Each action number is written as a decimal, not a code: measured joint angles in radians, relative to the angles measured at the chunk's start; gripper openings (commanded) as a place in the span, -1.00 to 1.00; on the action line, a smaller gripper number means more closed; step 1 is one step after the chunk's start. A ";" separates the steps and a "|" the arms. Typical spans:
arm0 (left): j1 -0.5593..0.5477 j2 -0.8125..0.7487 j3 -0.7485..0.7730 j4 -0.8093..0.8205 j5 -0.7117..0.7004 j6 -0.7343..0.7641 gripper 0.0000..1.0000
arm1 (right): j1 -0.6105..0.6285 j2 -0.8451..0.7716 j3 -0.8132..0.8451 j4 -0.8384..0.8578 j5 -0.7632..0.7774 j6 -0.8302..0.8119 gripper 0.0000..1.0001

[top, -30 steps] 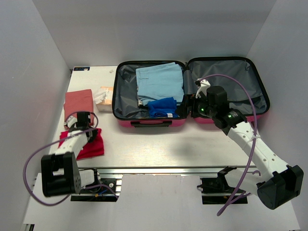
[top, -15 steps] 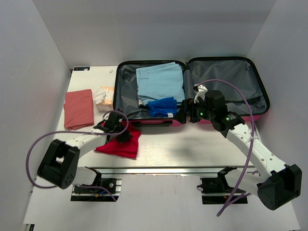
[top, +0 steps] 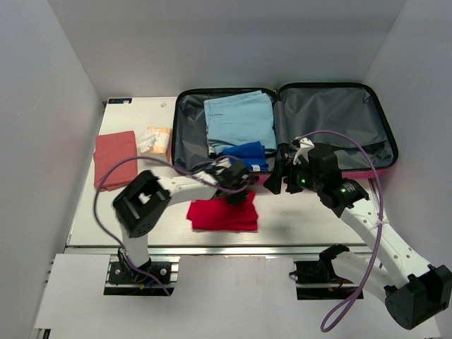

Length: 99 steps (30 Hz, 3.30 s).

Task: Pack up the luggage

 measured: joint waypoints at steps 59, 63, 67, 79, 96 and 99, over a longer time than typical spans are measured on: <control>0.170 -0.369 -0.433 0.216 0.133 0.666 0.29 | 0.166 0.303 -0.251 0.036 0.072 0.397 0.25; 0.167 -0.347 -0.441 0.241 0.209 0.679 -0.23 | 0.166 0.336 -0.244 0.050 0.074 0.389 -0.29; 0.162 -0.344 -0.455 0.270 0.289 0.677 -0.76 | 0.166 0.325 -0.244 0.055 0.078 0.377 -0.68; 0.134 -0.449 -0.423 0.226 0.409 0.655 -1.00 | 0.169 0.253 -0.202 0.016 0.070 0.311 -1.00; 0.100 -0.508 0.068 0.115 0.350 0.705 -1.00 | 0.182 0.146 0.301 -0.151 0.246 0.151 -1.00; 0.117 -0.414 0.206 0.065 0.230 0.716 -1.00 | 0.174 0.240 0.410 -0.131 0.325 0.104 -1.00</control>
